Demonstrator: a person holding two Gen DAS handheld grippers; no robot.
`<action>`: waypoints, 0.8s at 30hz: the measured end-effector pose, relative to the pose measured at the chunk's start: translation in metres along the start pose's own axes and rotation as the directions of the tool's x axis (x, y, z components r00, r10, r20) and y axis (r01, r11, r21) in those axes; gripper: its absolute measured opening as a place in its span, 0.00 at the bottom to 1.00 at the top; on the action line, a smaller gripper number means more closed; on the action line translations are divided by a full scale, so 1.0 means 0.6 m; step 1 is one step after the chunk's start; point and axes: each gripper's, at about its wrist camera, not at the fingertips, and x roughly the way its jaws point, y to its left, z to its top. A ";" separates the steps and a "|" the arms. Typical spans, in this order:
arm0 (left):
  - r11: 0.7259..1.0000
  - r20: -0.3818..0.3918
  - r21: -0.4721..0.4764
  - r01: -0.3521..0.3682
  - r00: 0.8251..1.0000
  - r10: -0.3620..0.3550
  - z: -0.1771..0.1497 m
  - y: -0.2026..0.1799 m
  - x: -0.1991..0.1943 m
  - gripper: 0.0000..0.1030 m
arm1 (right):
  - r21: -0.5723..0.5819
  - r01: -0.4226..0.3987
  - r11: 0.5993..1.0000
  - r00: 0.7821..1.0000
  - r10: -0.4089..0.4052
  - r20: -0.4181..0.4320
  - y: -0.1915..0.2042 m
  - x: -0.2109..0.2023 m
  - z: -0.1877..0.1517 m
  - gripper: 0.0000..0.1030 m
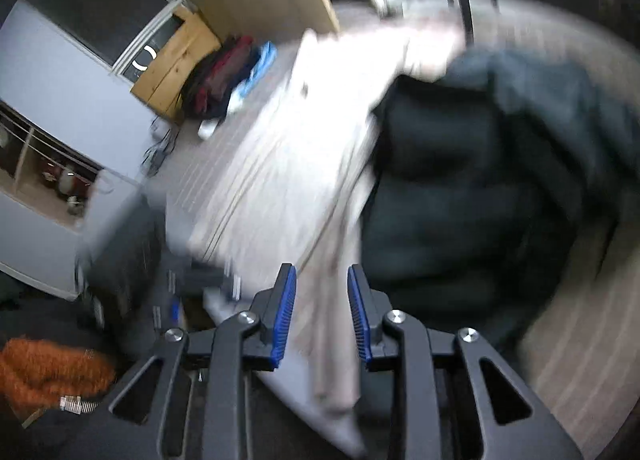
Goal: Fold clothes
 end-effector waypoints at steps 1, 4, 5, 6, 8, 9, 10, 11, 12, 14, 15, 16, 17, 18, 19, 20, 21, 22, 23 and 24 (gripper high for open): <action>1.000 -0.002 -0.008 -0.014 1.000 0.014 -0.002 -0.004 0.010 0.34 | -0.020 0.024 1.000 1.000 -0.023 0.020 -0.002 0.005 0.033 0.31; 0.998 -0.006 -0.036 -0.057 0.998 0.056 -0.013 -0.002 0.025 0.34 | -0.032 0.087 0.996 0.995 -0.085 0.050 -0.016 0.046 0.154 0.47; 0.996 -0.007 -0.051 -0.077 0.997 0.076 -0.018 0.000 0.028 0.34 | -0.035 0.092 0.995 0.995 -0.091 0.035 -0.018 0.076 0.189 0.47; 0.993 -0.013 -0.076 -0.087 0.996 0.086 -0.025 0.005 0.031 0.34 | -0.037 0.098 0.995 0.995 -0.097 0.020 -0.019 0.106 0.224 0.47; 0.988 -0.020 -0.112 -0.107 0.994 0.105 -0.033 0.013 0.038 0.34 | -0.011 0.104 0.995 0.994 -0.104 -0.022 -0.023 0.167 0.266 0.47; 0.984 -0.021 -0.127 -0.123 0.992 0.122 -0.036 0.017 0.042 0.34 | 0.006 0.122 0.993 0.991 -0.121 -0.061 -0.033 0.206 0.283 0.47; 0.981 -0.019 -0.134 -0.140 0.990 0.139 -0.038 0.020 0.043 0.34 | 0.003 0.144 0.990 0.986 -0.144 -0.090 -0.040 0.225 0.287 0.47; 0.978 -0.018 -0.139 -0.157 0.988 0.156 -0.040 0.022 0.044 0.35 | -0.001 0.170 0.985 0.978 -0.169 -0.121 -0.047 0.244 0.290 0.47; 0.975 -0.015 -0.152 -0.160 0.987 0.159 -0.043 0.027 0.044 0.35 | -0.014 0.217 0.976 0.963 -0.216 -0.162 -0.049 0.272 0.292 0.47; 0.971 -0.009 -0.178 -0.162 0.987 0.163 -0.049 0.038 0.043 0.35 | -0.017 0.240 0.971 0.949 -0.238 -0.204 -0.058 0.293 0.290 0.47; 0.968 -0.004 -0.190 -0.162 0.986 0.165 -0.054 0.046 0.040 0.35 | -0.019 0.249 0.968 0.943 -0.247 -0.223 -0.063 0.303 0.288 0.47; 0.967 0.001 -0.198 -0.161 0.986 0.165 -0.058 0.052 0.036 0.35 | -0.018 0.241 0.970 0.944 -0.238 -0.227 -0.066 0.305 0.285 0.46; 0.964 0.006 -0.212 -0.158 0.987 0.163 -0.063 0.060 0.035 0.35 | -0.017 0.232 0.973 0.946 -0.230 -0.229 -0.068 0.308 0.282 0.40; 0.962 0.008 -0.229 -0.149 0.988 0.154 -0.066 0.070 0.034 0.35 | -0.022 0.223 0.975 0.948 -0.222 -0.227 -0.070 0.308 0.280 0.32; 0.961 0.007 -0.237 -0.140 0.989 0.146 -0.067 0.077 0.035 0.35 | -0.027 0.217 0.976 0.949 -0.217 -0.227 -0.071 0.308 0.278 0.20; 0.961 0.005 -0.244 -0.132 0.990 0.137 -0.068 0.083 0.036 0.35 | -0.030 0.215 0.976 0.950 -0.217 -0.225 -0.071 0.306 0.276 0.17; 0.962 0.002 -0.240 -0.126 0.991 0.130 -0.067 0.086 0.040 0.35 | -0.033 0.216 0.976 0.951 -0.218 -0.219 -0.072 0.304 0.275 0.16; 0.964 -0.001 -0.237 -0.122 0.992 0.125 -0.066 0.088 0.044 0.36 | -0.035 0.213 0.976 0.953 -0.216 -0.214 -0.073 0.300 0.275 0.16; 0.965 -0.008 -0.233 -0.118 0.993 0.120 -0.063 0.089 0.051 0.36 | -0.036 0.211 0.977 0.954 -0.214 -0.210 -0.074 0.297 0.275 0.12; 0.967 -0.015 -0.229 -0.114 0.993 0.114 -0.060 0.090 0.058 0.37 | -0.038 0.208 0.977 0.956 -0.211 -0.205 -0.076 0.293 0.275 0.11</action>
